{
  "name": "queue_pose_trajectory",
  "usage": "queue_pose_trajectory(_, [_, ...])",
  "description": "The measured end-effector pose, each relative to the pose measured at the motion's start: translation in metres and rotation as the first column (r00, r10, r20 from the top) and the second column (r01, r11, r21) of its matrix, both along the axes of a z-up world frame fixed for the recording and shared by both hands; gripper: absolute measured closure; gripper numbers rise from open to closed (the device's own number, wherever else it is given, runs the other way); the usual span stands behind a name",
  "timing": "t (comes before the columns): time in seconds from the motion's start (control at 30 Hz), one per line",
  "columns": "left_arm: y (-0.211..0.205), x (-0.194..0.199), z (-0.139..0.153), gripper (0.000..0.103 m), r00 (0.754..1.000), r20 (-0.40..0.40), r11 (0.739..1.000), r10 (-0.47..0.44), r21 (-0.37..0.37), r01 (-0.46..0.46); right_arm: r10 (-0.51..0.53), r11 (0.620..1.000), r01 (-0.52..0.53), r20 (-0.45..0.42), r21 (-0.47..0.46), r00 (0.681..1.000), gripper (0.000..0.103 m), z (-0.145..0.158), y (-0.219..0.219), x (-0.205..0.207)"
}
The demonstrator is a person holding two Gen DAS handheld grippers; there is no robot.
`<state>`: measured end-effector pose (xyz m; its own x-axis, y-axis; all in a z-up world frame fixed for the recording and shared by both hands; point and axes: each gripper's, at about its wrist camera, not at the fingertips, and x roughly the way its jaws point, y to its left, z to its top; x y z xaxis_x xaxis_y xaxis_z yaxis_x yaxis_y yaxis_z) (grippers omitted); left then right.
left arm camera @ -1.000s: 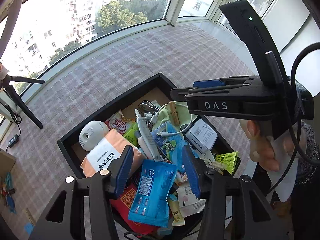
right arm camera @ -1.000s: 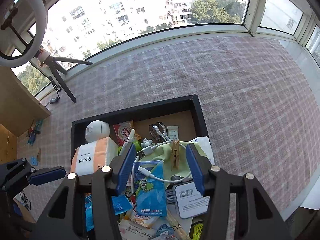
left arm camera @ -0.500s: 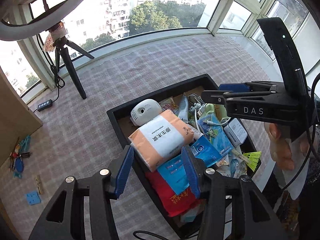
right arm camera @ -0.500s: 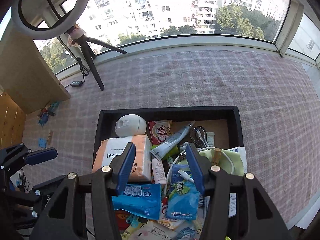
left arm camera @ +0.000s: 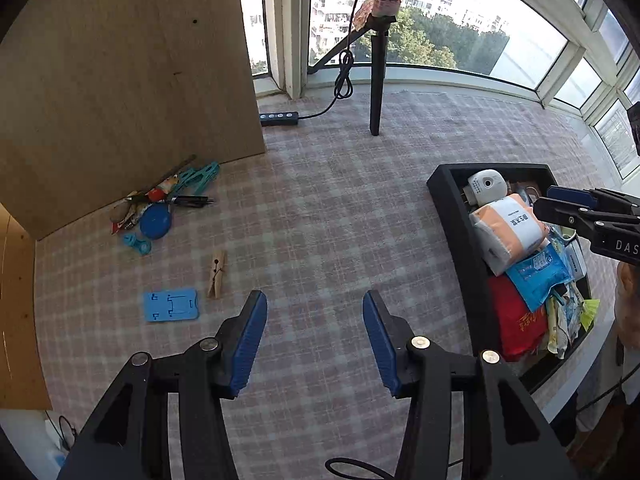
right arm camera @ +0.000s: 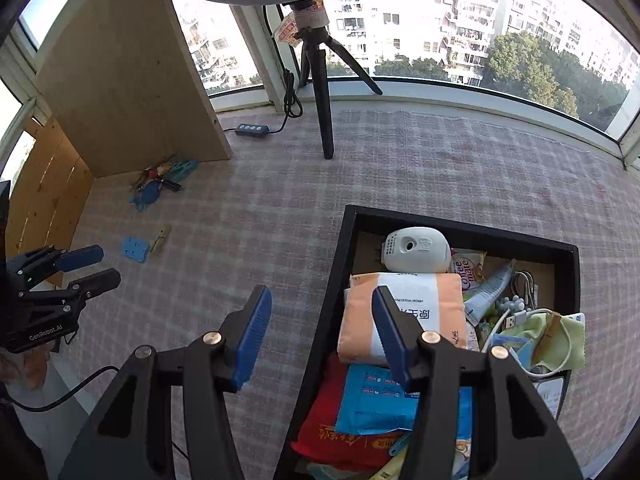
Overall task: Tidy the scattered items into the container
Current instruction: 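Grasp the blue phone stand with the left gripper while the right grasps another wooden clothespin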
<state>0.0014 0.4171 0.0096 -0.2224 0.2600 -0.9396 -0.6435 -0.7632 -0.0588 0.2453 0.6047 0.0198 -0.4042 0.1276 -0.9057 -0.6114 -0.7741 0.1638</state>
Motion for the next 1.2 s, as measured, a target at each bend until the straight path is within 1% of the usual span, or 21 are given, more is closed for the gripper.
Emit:
queue_pose_trajectory(0.1, [-0.045, -0.026, -0.013, 0.056, 0.998, 0.03, 0.998, 0.062, -0.017, -0.061, 0.023, 1.0, -0.023, 0.005, -0.008, 1.0, 0.051, -0.003, -0.027, -0.029])
queue_pose_trajectory(0.2, [-0.08, -0.051, -0.03, 0.056, 0.991, 0.041, 0.991, 0.126, -0.057, -0.123, 0.03, 0.999, -0.03, 0.013, -0.016, 0.999, 0.051, -0.01, -0.052, -0.059])
queue_pose_trajectory(0.27, [-0.1, -0.066, -0.043, 0.056, 0.981, 0.069, 0.982, 0.181, -0.062, -0.176, 0.034, 0.999, -0.034, 0.018, -0.027, 0.999, 0.051, -0.018, -0.068, -0.079])
queue_pose_trajectory(0.37, [-0.12, -0.084, -0.066, 0.056, 0.957, 0.142, 0.968, 0.251, -0.052, -0.247, 0.037, 0.998, -0.035, 0.033, -0.053, 0.999, 0.051, -0.033, -0.089, -0.111])
queue_pose_trajectory(0.47, [-0.128, -0.095, -0.087, 0.056, 0.935, 0.196, 0.955, 0.295, -0.05, -0.291, 0.046, 0.996, -0.042, 0.049, -0.08, 0.998, 0.052, -0.051, -0.105, -0.144])
queue_pose_trajectory(0.53, [-0.132, -0.102, -0.098, 0.056, 0.912, 0.246, 0.943, 0.329, -0.03, -0.332, 0.051, 0.994, -0.045, 0.061, -0.098, 0.997, 0.053, -0.064, -0.112, -0.166])
queue_pose_trajectory(0.63, [-0.134, -0.111, -0.112, 0.056, 0.877, 0.306, 0.923, 0.371, -0.014, -0.386, 0.061, 0.989, -0.049, 0.087, -0.137, 0.994, 0.059, -0.085, -0.118, -0.198])
queue_pose_trajectory(0.7, [-0.134, -0.113, -0.118, 0.056, 0.86, 0.324, 0.91, 0.395, -0.01, -0.414, 0.057, 0.984, -0.039, 0.101, -0.174, 0.993, 0.063, -0.098, -0.119, -0.215])
queue_pose_trajectory(0.8, [-0.134, -0.115, -0.127, 0.056, 0.842, 0.345, 0.898, 0.416, -0.006, -0.441, 0.047, 0.975, -0.019, 0.119, -0.223, 0.992, 0.063, -0.117, -0.118, -0.235])
queue_pose_trajectory(0.87, [-0.135, -0.116, -0.131, 0.061, 0.831, 0.355, 0.89, 0.429, -0.008, -0.456, 0.042, 0.975, -0.01, 0.141, -0.224, 0.989, 0.063, -0.126, -0.118, -0.246])
queue_pose_trajectory(0.93, [-0.134, -0.115, -0.135, 0.062, 0.823, 0.365, 0.885, 0.436, -0.009, -0.465, 0.044, 0.974, -0.006, 0.16, -0.227, 0.986, 0.065, -0.135, -0.118, -0.256])
queue_pose_trajectory(1.03, [-0.133, -0.114, -0.139, 0.063, 0.819, 0.368, 0.883, 0.44, -0.012, -0.469, 0.041, 0.966, 0.002, 0.162, -0.259, 0.986, 0.067, -0.143, -0.118, -0.265])
queue_pose_trajectory(1.13, [-0.131, -0.112, -0.141, 0.064, 0.817, 0.367, 0.88, 0.445, -0.012, -0.474, 0.039, 0.966, 0.005, 0.166, -0.257, 0.985, 0.067, -0.148, -0.119, -0.273])
queue_pose_trajectory(1.17, [-0.131, -0.111, -0.142, 0.065, 0.817, 0.366, 0.88, 0.447, -0.013, -0.475, 0.042, 0.967, 0.003, 0.17, -0.256, 0.985, 0.069, -0.149, -0.12, -0.276])
queue_pose_trajectory(1.2, [-0.132, -0.11, -0.143, 0.066, 0.814, 0.367, 0.878, 0.45, -0.015, -0.479, 0.045, 0.967, 0.001, 0.177, -0.254, 0.983, 0.073, -0.152, -0.122, -0.278])
